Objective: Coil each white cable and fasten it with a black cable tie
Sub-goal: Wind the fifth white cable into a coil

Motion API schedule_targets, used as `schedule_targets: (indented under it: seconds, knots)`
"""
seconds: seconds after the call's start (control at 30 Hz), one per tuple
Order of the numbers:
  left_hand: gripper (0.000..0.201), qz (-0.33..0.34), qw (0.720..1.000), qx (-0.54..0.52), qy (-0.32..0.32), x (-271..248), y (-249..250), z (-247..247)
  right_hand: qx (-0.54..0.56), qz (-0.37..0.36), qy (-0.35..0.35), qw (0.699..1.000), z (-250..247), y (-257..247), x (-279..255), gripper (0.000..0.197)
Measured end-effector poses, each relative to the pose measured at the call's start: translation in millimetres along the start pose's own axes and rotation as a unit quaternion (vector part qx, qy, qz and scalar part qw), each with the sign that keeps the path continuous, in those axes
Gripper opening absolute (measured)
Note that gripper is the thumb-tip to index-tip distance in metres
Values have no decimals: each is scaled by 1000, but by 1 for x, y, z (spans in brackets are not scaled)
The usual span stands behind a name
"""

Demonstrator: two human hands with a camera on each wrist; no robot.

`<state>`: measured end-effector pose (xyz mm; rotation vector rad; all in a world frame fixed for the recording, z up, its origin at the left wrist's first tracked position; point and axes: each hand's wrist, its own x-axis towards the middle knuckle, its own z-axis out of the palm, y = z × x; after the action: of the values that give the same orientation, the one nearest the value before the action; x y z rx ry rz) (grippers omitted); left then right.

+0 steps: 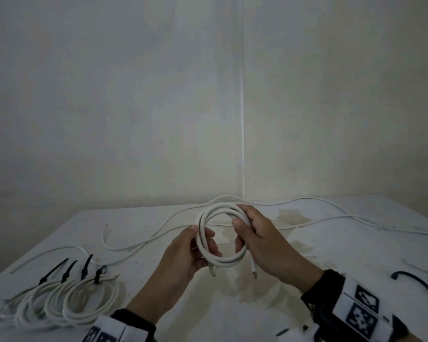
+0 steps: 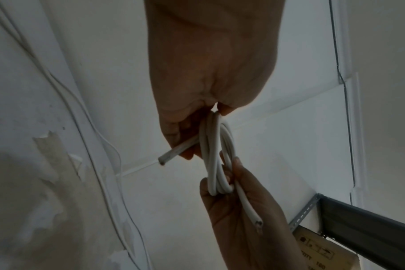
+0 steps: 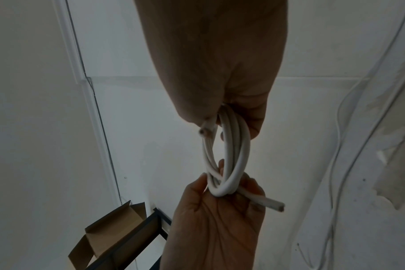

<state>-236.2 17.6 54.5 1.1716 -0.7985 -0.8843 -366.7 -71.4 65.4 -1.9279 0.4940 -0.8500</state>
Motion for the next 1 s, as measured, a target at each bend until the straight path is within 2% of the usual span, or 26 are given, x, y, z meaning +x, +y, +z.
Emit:
schedule_targets:
  seconds: [0.17,0.27,0.33,0.43,0.53,0.6,0.67,0.8,0.9,1.0]
  knots:
    - [55,-60,997,-41,-37,6,13,5,-60,-2,-62,996,-7,-3,3,13]
    - [45,-54,998,-37,-20,7,12,14,-56,0,-85,995,-11,-7,4,14]
    - [42,-32,998,-55,9,7,9,20,-7,12,-75,997,-12,-8,4,19]
    - [42,-5,995,-87,51,11,5,24,136,29,-62,988,-10,-7,1,33]
    - [41,9,994,-99,48,13,2,30,174,25,-19,984,-8,-4,1,32]
    - [42,-7,994,-106,21,13,-3,29,154,20,2,988,-10,-2,1,29]
    - [46,-44,994,-101,-23,15,-4,22,93,14,-10,996,-13,-1,1,25]
    - [44,-91,991,13,-94,19,7,10,-23,10,-104,994,-23,-5,3,21]
    - [41,-66,992,66,-81,15,9,21,-48,-6,-143,988,-25,-10,6,22]
    - [39,-38,998,36,-24,9,5,33,-29,-4,-100,995,-22,-9,7,20]
